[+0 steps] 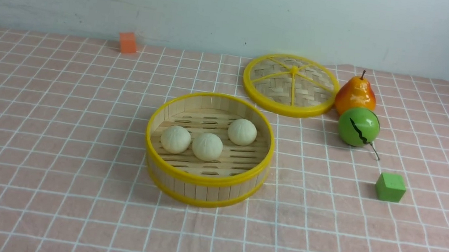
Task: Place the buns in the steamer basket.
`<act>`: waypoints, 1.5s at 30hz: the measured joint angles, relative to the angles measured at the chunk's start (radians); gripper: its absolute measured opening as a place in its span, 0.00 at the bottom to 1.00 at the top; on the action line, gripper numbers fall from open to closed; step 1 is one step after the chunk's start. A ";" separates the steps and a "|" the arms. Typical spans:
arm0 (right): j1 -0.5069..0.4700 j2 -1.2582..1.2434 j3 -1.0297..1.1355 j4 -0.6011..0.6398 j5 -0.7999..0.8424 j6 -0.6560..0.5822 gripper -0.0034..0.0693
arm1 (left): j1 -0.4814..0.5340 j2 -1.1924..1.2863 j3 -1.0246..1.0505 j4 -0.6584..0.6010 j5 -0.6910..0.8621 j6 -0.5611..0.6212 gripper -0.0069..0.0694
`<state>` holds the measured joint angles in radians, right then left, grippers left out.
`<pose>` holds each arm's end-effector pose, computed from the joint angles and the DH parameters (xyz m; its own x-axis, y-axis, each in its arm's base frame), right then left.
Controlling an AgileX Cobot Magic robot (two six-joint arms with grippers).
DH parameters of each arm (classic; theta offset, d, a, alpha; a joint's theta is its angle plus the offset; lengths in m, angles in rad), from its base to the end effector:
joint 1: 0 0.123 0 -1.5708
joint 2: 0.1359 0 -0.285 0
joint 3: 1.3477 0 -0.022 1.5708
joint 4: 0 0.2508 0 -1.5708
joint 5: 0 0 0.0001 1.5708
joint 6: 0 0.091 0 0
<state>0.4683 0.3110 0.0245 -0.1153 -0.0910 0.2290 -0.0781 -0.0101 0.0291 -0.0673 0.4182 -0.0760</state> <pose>0.0722 0.0376 0.1915 -0.1919 0.0306 -0.9809 -0.4416 0.8899 0.1141 0.0511 -0.0065 0.1666 -0.3520 -0.1099 -0.9295 0.0558 0.9888 -0.1381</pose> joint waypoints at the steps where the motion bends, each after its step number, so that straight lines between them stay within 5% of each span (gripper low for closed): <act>1: 0.000 0.000 0.000 0.000 0.000 0.000 0.10 | 0.000 0.000 0.000 0.000 0.000 0.000 0.13; 11: -0.014 -0.058 0.000 -0.014 0.056 -0.022 0.10 | 0.001 0.000 0.000 -0.001 0.000 0.000 0.14; 21: -0.400 -0.320 0.001 -0.014 0.285 -0.046 0.03 | 0.002 -0.001 0.000 0.000 0.001 0.000 0.14; 25: -0.473 -0.320 0.001 0.049 0.300 -0.072 0.02 | 0.002 -0.001 0.000 0.000 0.001 0.000 0.14; 32: -0.461 -0.320 -0.005 0.104 0.456 -0.188 0.02 | 0.002 -0.001 0.000 0.000 0.001 0.000 0.16; 45: -0.461 -0.321 -0.008 0.104 0.472 -0.193 0.02 | 0.002 -0.001 0.000 0.000 0.001 0.000 0.17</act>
<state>0.0077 -0.0099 0.0166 -0.0118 0.3807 0.0364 -0.0762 -0.0108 0.0291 -0.0674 0.4192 -0.0760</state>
